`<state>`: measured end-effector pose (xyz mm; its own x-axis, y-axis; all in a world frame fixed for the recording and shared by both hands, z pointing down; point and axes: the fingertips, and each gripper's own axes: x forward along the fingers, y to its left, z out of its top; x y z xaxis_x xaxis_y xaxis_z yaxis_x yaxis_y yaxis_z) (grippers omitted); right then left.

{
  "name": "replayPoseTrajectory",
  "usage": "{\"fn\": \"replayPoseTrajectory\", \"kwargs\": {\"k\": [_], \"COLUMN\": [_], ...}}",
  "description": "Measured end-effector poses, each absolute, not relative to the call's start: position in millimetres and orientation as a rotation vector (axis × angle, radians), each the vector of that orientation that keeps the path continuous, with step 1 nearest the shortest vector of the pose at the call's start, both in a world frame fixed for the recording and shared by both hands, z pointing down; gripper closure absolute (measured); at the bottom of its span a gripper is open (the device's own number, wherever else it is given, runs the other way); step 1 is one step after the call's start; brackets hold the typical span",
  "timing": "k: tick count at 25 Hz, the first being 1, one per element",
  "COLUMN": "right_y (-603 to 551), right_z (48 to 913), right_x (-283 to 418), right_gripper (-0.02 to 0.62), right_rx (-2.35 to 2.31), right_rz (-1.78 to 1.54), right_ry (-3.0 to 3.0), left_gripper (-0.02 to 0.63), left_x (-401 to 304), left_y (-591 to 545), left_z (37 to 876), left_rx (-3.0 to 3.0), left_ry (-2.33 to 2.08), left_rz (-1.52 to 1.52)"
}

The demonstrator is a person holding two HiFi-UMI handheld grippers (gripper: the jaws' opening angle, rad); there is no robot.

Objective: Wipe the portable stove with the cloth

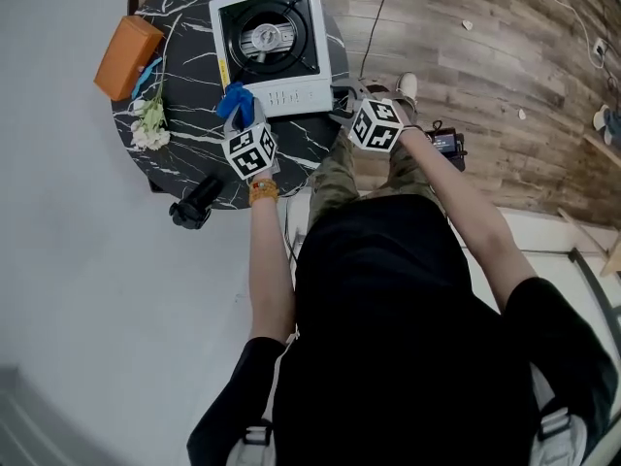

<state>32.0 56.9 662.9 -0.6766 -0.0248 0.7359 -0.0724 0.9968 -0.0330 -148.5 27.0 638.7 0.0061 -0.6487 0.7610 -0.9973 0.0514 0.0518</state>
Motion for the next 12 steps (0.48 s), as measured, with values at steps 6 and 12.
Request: {"fn": "replayPoseTrajectory", "kwargs": {"k": [6,12], "right_y": [57.1,57.2], "right_z": [662.0,661.4], "right_x": [32.0,36.3], "right_gripper": [0.353,0.354], "right_rx": [-0.014,-0.114], "right_rz": [0.076,0.037], "right_ry": [-2.313,-2.301], "left_gripper": [0.518,0.518], "left_x": [-98.3,-20.7], "left_y": [17.4,15.8], "left_z": [637.1,637.8], "left_rx": [1.751,1.84], "left_ry": [-1.689,-1.559], "left_rz": [0.754,0.708]}}
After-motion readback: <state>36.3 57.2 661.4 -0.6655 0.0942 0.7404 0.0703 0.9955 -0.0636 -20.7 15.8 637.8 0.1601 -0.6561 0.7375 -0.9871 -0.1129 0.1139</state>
